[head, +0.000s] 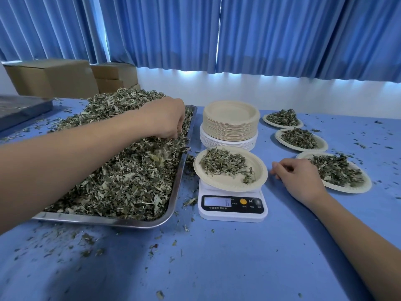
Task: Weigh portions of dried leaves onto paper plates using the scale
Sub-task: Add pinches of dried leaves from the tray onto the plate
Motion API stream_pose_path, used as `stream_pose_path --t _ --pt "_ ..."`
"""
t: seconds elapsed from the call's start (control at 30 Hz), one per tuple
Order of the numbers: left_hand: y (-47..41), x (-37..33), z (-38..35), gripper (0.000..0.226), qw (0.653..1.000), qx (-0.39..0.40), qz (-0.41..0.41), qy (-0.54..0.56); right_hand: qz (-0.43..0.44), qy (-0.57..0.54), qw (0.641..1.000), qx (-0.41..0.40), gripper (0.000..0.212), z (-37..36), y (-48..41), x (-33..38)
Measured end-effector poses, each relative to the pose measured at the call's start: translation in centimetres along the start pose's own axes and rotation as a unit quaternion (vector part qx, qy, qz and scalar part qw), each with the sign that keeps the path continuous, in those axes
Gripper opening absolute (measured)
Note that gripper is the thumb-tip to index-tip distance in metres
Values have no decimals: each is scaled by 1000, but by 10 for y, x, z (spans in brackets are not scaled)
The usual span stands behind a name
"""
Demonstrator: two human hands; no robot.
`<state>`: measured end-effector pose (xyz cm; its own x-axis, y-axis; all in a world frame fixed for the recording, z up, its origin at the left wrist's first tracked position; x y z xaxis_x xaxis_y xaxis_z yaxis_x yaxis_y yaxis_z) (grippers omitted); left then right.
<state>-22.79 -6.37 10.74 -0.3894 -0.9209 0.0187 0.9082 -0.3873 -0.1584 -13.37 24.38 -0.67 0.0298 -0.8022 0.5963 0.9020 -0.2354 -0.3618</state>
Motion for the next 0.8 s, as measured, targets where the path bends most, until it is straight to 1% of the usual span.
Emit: stream_pose_path --t 0.07,0.13,0.17,0.23,0.3,0.33,0.37,0.4,0.5,0.53,0.63,0.67,0.8 --pt "1 -4 -6 13 1000 19 -7 -12 -1 0 1000 -1 37 0 0 -1" --pt "4 -6 -23 14 995 91 -18 -34 -1 -3 1000 1 37 0 0 0" --pt "7 -6 -33 19 990 131 -23 -47 0 -5 1000 1 37 0 0 0" --pt "13 -7 -48 43 978 197 -34 -64 0 -5 1000 2 37 0 0 0" --pt "17 -8 -59 68 971 225 -40 -70 -2 -2 1000 1 37 0 0 0" --pt "18 -8 -62 74 971 224 -42 -69 -3 -2 1000 1 37 0 0 0" --pt "19 -9 -63 75 973 217 -40 -66 -3 -2 1000 2 38 1 1 0" --pt "19 -9 -62 71 976 206 -38 -60 -3 -2 1000 2 38 0 1 0" --pt "16 -6 -49 48 982 179 -32 -41 -2 -1 1000 0 38 0 1 0" --pt "15 -6 -44 47 984 170 -30 -38 -2 -2 1000 0 38 0 1 0" --pt "12 -4 -32 63 989 140 -20 -38 -1 -2 1000 3 38 0 0 0" --pt "11 -4 -30 64 990 132 -19 -37 -1 -2 1000 3 38 0 0 0" --pt "8 0 -20 50 995 91 -15 -32 -1 0 1000 2 38 0 1 1"
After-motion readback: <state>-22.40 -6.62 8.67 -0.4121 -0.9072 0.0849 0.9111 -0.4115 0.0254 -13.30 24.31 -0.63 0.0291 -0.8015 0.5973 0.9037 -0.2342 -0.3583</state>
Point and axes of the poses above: each hand's wrist, its own y-axis away from the middle knuckle, its own z-axis out of the back of the hand, x = y × z, the point moved 9 cm from there along -y, towards the middle knuckle, and after that the axes turned 1 degree about y, right-handed, at the moved point
